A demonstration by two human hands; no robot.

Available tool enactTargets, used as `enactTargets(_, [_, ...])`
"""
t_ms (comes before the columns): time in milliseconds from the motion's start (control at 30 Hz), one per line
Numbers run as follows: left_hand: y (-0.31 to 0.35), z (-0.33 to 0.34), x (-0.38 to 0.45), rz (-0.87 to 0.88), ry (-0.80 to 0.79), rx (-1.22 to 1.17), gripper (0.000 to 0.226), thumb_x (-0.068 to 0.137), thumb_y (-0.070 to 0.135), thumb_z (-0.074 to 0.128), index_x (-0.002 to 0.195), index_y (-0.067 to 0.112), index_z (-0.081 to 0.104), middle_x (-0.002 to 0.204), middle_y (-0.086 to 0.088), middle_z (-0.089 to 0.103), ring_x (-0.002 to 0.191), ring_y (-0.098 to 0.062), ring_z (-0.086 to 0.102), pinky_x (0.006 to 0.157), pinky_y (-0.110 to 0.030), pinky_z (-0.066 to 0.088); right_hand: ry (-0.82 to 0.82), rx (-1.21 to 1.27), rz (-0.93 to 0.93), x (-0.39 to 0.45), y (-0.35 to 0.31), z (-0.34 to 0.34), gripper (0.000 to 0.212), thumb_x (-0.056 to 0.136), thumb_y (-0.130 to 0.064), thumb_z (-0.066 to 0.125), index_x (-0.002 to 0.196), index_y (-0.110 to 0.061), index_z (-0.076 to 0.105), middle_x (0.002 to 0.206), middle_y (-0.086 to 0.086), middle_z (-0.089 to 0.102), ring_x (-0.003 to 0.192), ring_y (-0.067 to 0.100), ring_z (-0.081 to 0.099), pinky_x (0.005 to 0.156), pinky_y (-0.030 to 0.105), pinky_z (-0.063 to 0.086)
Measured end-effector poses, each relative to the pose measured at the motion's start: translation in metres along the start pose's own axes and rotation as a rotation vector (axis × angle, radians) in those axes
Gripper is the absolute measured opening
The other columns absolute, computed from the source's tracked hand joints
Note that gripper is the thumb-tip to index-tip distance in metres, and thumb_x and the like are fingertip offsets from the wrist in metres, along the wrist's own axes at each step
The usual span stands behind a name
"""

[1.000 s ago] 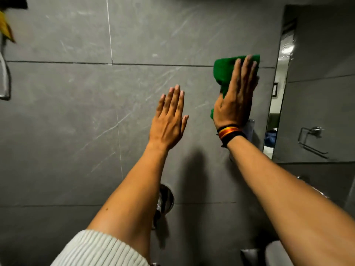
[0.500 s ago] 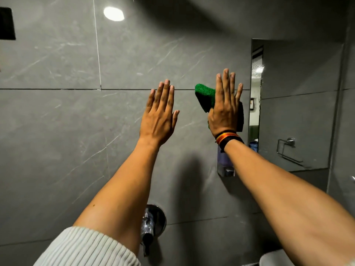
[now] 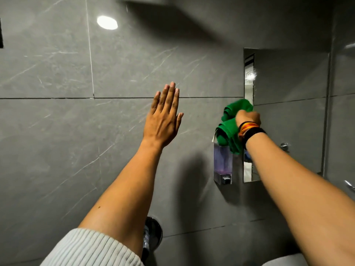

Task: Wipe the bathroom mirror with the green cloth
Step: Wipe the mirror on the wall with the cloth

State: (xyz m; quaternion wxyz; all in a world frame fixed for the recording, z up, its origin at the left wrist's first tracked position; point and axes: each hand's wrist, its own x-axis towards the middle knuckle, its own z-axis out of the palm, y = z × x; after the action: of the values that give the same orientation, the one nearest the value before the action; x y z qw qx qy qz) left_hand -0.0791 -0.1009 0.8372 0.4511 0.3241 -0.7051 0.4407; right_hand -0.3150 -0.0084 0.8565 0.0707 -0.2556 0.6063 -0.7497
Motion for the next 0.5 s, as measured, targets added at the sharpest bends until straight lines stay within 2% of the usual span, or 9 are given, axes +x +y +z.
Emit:
enactTargets(33, [0.005,0.002,0.003,-0.008,0.003,-0.006,0.068,0.111,0.042,0.020,0.164,0.003,0.005,0.174,-0.017,0.002,0.161,-0.030,0.001,0.132,-0.046,0.005,-0.113,0.192,0.156,0.013,0.004,-0.009,0.031,0.100,-0.012,0.041,0.122,-0.002,0.060,0.117,0.018,0.067,0.103,0.031,0.070,0.093,0.042,0.053])
enactTargets(100, [0.022,0.010,0.013,-0.020,-0.005,-0.029,0.068,0.111,0.042,0.022,0.164,0.003,0.005,0.174,-0.017,0.002,0.161,-0.030,0.000,0.132,-0.046,0.004,-0.176,0.433,0.297,0.042,0.021,-0.031,0.031,0.103,-0.008,0.030,0.105,0.000,0.061,0.097,0.014,0.064,0.079,0.023,0.072,0.085,0.038,0.054])
enactTargets(167, [0.043,0.020,0.026,-0.010,-0.004,-0.047,0.068,0.111,0.042,0.022,0.164,0.003,0.005,0.174,-0.017,0.002,0.161,-0.030,0.000,0.132,-0.046,0.004,-0.117,0.536,0.357,0.066,0.037,-0.052,0.028,0.098,-0.008,0.032,0.085,-0.007,0.056,0.084,0.011,0.058,0.072,0.026,0.064,0.066,0.034,0.057])
enactTargets(200, [0.052,0.024,0.033,-0.004,0.008,-0.052,0.068,0.111,0.042,0.022,0.164,0.003,0.006,0.174,-0.017,0.002,0.161,-0.030,0.001,0.132,-0.046,0.005,-0.066,0.552,0.351,0.073,0.044,-0.062,0.022,0.093,-0.007,0.037,0.077,-0.010,0.051,0.080,0.008,0.054,0.067,0.025,0.058,0.057,0.031,0.053])
enactTargets(233, [0.065,0.031,0.043,0.000,0.017,-0.060,0.068,0.111,0.041,0.022,0.164,0.003,0.006,0.174,-0.017,0.003,0.161,-0.030,0.001,0.132,-0.046,0.005,0.008,0.561,0.329,0.086,0.050,-0.074,0.016,0.088,-0.006,0.042,0.074,-0.012,0.049,0.080,0.008,0.054,0.064,0.023,0.055,0.056,0.030,0.050])
enactTargets(300, [0.081,0.042,0.056,-0.002,0.011,-0.080,0.068,0.111,0.042,0.020,0.165,0.003,0.006,0.174,-0.017,0.003,0.161,-0.030,0.001,0.132,-0.046,0.006,0.118,0.573,0.269,0.102,0.060,-0.089,0.009,0.079,-0.004,0.050,0.083,-0.010,0.055,0.092,0.009,0.058,0.067,0.024,0.056,0.063,0.031,0.051])
enactTargets(433, [0.114,0.069,0.075,0.022,-0.016,-0.097,0.068,0.110,0.043,0.018,0.165,0.004,0.003,0.174,-0.016,0.000,0.161,-0.029,-0.002,0.131,-0.046,0.006,0.205,0.528,0.163,0.138,0.093,-0.116,0.039,0.077,-0.009,0.054,0.116,-0.011,0.057,0.115,0.009,0.060,0.097,0.028,0.059,0.086,0.039,0.050])
enactTargets(500, [0.127,0.081,0.085,0.042,-0.006,-0.106,0.068,0.110,0.043,0.018,0.165,0.004,0.004,0.174,-0.017,0.000,0.161,-0.030,-0.001,0.131,-0.047,0.006,0.240,0.492,0.095,0.150,0.111,-0.122,0.048,0.081,-0.010,0.053,0.129,-0.008,0.055,0.121,0.011,0.060,0.104,0.030,0.058,0.096,0.043,0.049])
